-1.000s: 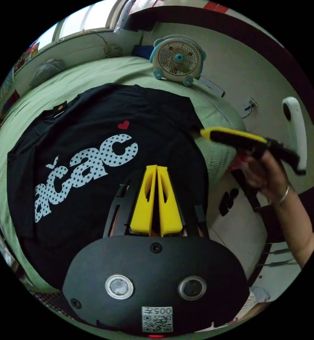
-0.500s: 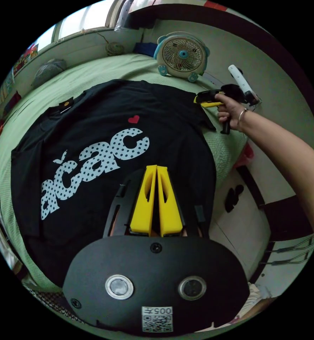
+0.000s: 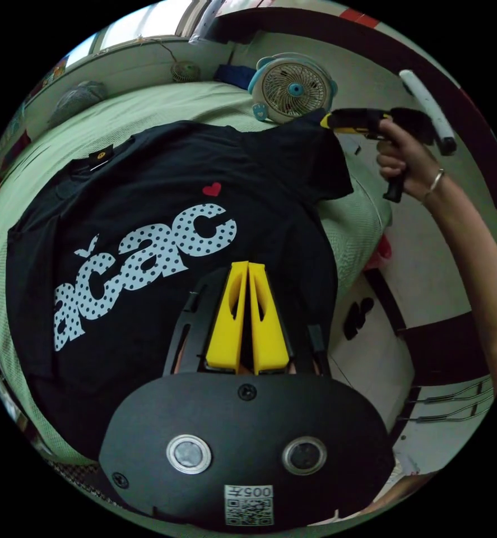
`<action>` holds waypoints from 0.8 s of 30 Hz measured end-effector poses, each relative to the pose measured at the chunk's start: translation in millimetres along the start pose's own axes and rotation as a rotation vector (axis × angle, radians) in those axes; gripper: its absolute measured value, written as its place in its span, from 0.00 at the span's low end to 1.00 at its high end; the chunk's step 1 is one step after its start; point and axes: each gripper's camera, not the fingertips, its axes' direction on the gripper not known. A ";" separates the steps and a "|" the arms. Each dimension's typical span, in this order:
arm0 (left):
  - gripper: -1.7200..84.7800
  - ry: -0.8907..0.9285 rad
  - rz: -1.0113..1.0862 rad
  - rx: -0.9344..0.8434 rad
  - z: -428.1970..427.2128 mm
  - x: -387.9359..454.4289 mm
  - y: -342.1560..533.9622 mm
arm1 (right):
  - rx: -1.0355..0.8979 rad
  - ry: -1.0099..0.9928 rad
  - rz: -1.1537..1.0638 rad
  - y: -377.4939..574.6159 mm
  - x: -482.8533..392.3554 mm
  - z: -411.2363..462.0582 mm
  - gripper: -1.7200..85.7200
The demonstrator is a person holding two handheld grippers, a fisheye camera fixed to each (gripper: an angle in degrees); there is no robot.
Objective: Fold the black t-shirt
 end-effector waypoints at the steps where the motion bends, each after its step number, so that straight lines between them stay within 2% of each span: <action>1: 0.01 0.002 -0.007 0.003 -2.7 -2.7 0.8 | 0.019 0.001 -0.043 0.3 -18.4 -14.4 0.00; 4: 0.01 0.004 -0.018 0.013 -10.1 -9.5 3.7 | 0.025 -0.073 -0.091 2.9 -67.0 -40.2 0.00; 7: 0.01 0.006 -0.017 0.028 -18.9 -17.1 7.9 | -0.062 -0.167 -0.159 10.8 -120.1 -43.2 0.00; 10: 0.01 0.017 -0.011 0.039 -29.0 -26.6 12.8 | -0.040 -0.146 -0.230 24.2 -152.0 -46.6 0.01; 15: 0.01 0.048 -0.014 0.036 -48.2 -44.6 18.2 | -0.073 -0.115 -0.212 46.1 -136.0 -38.1 0.01; 24: 0.01 0.024 -0.034 0.040 -91.2 -73.4 31.4 | -0.265 -0.112 -0.099 124.1 -98.6 20.7 0.01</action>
